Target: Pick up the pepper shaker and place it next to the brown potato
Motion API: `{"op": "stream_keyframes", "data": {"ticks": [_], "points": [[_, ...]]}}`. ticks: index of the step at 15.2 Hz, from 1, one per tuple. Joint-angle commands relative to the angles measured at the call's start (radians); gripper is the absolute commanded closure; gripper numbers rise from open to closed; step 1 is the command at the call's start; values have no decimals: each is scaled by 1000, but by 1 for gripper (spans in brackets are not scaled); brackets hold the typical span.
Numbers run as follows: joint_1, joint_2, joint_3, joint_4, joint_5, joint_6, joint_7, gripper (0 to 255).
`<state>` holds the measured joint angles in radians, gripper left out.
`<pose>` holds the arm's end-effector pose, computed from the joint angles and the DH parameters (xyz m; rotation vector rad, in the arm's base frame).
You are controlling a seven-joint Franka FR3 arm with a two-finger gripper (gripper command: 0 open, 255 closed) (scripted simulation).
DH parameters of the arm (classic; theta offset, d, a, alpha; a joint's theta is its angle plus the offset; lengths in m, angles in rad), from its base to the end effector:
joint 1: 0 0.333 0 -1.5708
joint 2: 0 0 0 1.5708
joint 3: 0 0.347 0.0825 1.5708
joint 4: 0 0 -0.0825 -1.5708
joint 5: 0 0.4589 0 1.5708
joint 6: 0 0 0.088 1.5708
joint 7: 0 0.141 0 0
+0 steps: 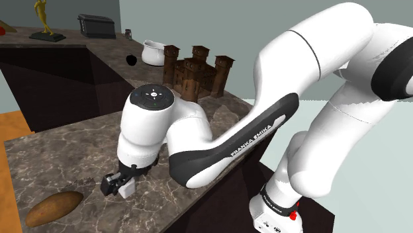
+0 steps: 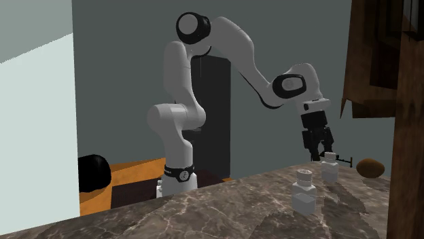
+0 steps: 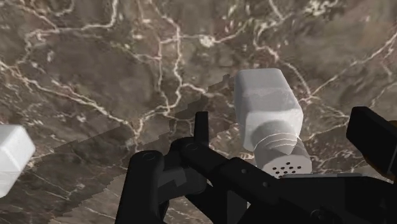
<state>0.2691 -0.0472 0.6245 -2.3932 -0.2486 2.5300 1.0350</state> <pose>0.3560 0.4371 0.2940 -3.0821 -0.0803 -0.3900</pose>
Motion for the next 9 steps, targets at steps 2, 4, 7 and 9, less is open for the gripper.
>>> {"op": "stream_keyframes", "data": {"ticks": [2,4,7,9], "points": [[20,-94,-5,7,110,-78,-76,0],[22,-94,-7,7,109,-78,-75,0],[22,-94,-7,7,109,-78,-75,0],[22,-94,-7,7,109,-78,-75,0]]}}
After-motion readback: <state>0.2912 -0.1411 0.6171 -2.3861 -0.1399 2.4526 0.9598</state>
